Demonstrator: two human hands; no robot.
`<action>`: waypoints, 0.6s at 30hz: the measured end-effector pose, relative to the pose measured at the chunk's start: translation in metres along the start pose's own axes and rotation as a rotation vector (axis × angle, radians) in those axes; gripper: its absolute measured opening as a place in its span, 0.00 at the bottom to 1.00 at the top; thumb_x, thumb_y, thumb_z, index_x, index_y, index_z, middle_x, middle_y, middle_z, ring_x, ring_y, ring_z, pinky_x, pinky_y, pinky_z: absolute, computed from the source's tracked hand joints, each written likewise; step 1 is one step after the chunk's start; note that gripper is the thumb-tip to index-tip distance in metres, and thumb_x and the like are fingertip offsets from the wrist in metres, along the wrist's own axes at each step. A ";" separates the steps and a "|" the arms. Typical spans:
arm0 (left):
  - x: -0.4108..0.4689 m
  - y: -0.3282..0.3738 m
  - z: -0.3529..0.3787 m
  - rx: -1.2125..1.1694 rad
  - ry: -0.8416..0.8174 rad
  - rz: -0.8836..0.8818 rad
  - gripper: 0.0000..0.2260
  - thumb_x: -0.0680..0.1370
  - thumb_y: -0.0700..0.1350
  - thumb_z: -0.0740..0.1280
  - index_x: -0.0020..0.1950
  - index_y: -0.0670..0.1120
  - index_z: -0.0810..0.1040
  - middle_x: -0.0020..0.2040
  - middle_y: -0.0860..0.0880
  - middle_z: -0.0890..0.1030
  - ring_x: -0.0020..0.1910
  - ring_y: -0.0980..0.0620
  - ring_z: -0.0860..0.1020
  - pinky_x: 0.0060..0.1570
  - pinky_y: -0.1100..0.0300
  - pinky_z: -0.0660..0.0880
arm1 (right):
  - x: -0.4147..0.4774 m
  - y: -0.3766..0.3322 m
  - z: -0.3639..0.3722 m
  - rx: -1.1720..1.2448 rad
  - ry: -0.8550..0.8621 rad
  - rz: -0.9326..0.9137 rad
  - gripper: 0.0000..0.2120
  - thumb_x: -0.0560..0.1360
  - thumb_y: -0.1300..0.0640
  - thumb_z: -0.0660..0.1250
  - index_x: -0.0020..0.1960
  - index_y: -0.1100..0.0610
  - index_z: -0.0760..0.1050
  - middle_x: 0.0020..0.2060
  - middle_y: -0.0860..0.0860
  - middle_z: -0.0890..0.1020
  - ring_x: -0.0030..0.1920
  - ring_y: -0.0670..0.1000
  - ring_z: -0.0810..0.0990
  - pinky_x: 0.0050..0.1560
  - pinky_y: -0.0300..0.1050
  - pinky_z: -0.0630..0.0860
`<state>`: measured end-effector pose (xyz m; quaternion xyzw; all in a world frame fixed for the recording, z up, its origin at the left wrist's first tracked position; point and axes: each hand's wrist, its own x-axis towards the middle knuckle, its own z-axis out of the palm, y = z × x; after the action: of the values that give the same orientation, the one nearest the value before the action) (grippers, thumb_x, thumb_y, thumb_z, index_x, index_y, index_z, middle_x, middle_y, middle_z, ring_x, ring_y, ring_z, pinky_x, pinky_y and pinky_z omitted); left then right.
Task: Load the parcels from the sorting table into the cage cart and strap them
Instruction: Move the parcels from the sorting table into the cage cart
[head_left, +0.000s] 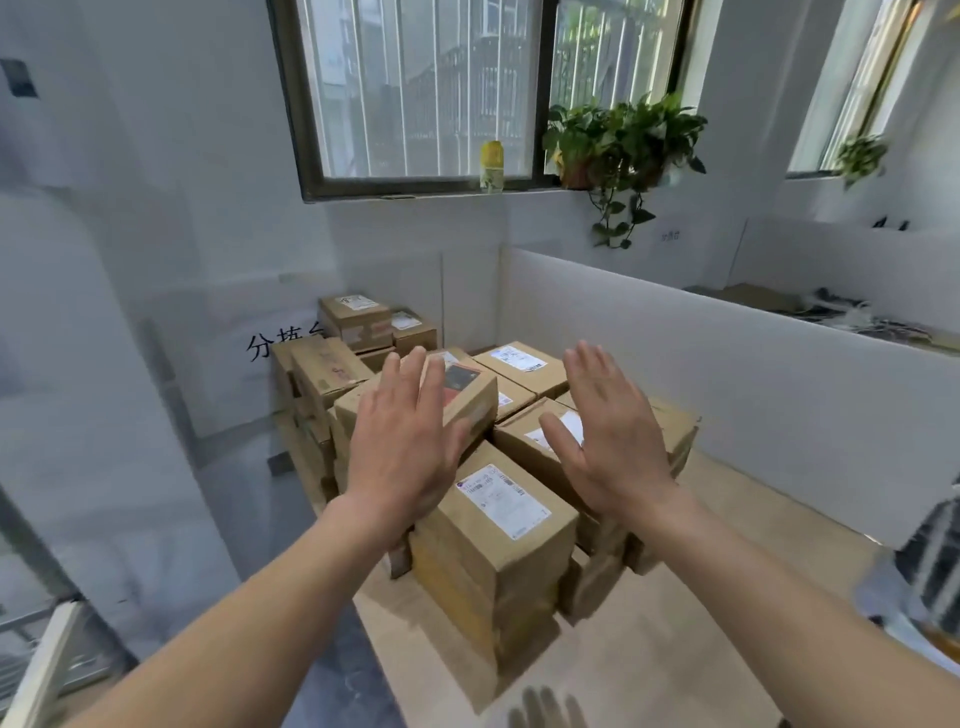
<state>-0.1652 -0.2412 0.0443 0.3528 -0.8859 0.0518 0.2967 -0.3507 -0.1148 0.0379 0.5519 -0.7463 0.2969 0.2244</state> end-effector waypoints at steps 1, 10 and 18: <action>0.001 -0.002 0.003 0.008 -0.005 -0.008 0.30 0.82 0.58 0.56 0.79 0.44 0.56 0.80 0.44 0.57 0.79 0.42 0.53 0.74 0.44 0.57 | -0.001 0.004 0.003 0.000 -0.016 0.009 0.36 0.79 0.38 0.50 0.80 0.57 0.57 0.79 0.53 0.58 0.80 0.53 0.54 0.77 0.57 0.58; 0.020 -0.065 0.027 0.055 -0.085 -0.094 0.31 0.82 0.59 0.55 0.80 0.46 0.53 0.80 0.44 0.54 0.79 0.42 0.51 0.73 0.43 0.58 | 0.011 -0.015 0.061 0.101 -0.173 0.084 0.39 0.77 0.35 0.45 0.81 0.55 0.51 0.81 0.50 0.52 0.80 0.48 0.46 0.79 0.51 0.50; 0.049 -0.133 0.071 -0.044 -0.177 -0.110 0.29 0.81 0.59 0.55 0.78 0.46 0.56 0.77 0.43 0.59 0.76 0.42 0.57 0.68 0.43 0.66 | 0.042 -0.060 0.120 0.263 -0.308 0.280 0.29 0.81 0.40 0.57 0.79 0.45 0.54 0.77 0.43 0.62 0.77 0.48 0.58 0.74 0.53 0.64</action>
<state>-0.1405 -0.3912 -0.0024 0.3976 -0.8888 -0.0156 0.2275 -0.3069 -0.2398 -0.0094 0.5064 -0.7958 0.3320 -0.0094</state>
